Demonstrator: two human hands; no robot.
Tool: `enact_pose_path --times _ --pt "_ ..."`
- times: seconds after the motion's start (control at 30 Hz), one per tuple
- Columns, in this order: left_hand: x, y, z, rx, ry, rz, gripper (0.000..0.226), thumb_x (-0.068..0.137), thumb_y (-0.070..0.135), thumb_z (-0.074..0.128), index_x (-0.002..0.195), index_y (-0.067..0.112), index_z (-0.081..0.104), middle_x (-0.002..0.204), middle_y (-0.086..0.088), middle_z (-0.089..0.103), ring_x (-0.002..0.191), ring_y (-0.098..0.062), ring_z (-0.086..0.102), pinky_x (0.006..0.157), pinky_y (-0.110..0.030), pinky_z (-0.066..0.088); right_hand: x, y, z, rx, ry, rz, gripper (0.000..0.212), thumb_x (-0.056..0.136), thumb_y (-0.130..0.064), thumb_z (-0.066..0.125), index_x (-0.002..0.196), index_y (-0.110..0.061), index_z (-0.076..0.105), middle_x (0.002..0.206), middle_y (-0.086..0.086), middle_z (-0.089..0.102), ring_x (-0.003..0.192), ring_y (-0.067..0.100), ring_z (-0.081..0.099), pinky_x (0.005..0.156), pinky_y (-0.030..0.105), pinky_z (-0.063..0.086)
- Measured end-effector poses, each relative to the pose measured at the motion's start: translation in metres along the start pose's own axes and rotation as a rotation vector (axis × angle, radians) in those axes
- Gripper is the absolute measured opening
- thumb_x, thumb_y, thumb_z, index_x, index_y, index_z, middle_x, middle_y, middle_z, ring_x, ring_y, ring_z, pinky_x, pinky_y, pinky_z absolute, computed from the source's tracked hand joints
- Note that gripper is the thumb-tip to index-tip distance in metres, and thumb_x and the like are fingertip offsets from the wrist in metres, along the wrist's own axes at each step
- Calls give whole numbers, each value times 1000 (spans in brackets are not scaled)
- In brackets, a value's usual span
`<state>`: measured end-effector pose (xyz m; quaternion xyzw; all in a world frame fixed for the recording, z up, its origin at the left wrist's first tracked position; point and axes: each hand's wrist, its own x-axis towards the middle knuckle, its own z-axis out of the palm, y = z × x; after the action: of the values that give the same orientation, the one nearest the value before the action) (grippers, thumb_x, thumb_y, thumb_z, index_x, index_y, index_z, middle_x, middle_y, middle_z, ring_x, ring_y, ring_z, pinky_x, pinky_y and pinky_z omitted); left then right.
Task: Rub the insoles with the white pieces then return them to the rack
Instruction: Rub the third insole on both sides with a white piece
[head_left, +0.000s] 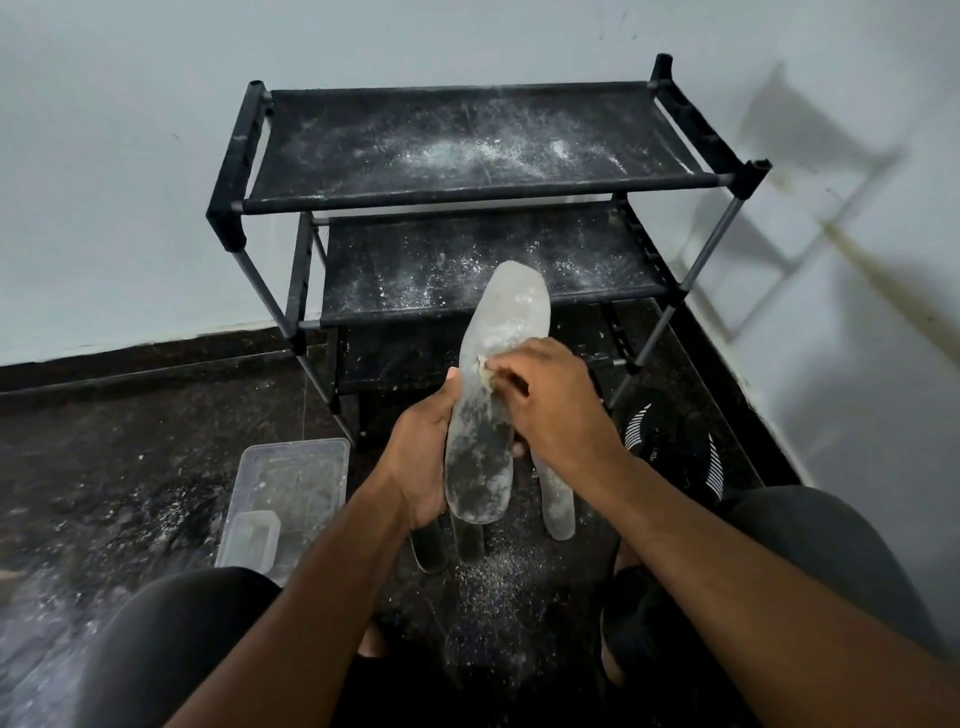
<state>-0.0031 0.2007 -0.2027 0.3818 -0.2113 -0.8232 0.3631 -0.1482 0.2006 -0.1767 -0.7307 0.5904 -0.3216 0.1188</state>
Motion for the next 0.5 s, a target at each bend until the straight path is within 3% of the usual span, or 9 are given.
enact_pose_path --times 0.1,0.2,0.27,0.33,0.4,0.5 --pt "-1 1 -3 -30 -1 -20 56 109 47 37 136 4 62 116 -19 69 99 -28 68 93 -44 55 -7 -5 4 -6 -79 -91 14 85 -8 71 98 -9 76 92 6 67 93 20 57 84 35 50" --pt "-1 0 -1 8 -17 -15 56 110 45 32 134 2 60 106 -18 71 83 -27 70 74 -41 62 0 5 0 -7 24 -25 11 84 -11 74 95 -15 77 90 0 64 90 16 54 78 32 51" --pt "-3 1 3 26 -18 -17 57 110 45 31 134 1 60 104 -19 71 79 -28 70 69 -40 63 2 8 -2 -1 79 -6 12 83 -10 75 94 -16 77 91 -2 62 90 13 52 77 19 47" --pt "-4 2 3 3 -13 -17 58 108 47 36 135 2 61 108 -19 70 88 -29 68 77 -42 61 -3 0 0 -48 -21 -63 14 84 -9 73 96 -14 77 92 -4 63 91 9 48 78 11 40" --pt "-3 2 1 -42 -1 -24 58 105 47 40 137 3 61 114 -20 69 101 -30 66 91 -44 56 -10 -9 3 -88 -157 -151 14 86 -7 69 96 -12 77 92 -2 64 91 10 47 79 18 42" --pt "-1 2 -2 -27 17 14 58 108 46 36 137 2 60 117 -20 70 100 -28 69 88 -42 59 -5 -4 -2 -147 -175 -99 15 88 -17 67 101 -15 75 96 -3 65 92 6 41 78 18 35"
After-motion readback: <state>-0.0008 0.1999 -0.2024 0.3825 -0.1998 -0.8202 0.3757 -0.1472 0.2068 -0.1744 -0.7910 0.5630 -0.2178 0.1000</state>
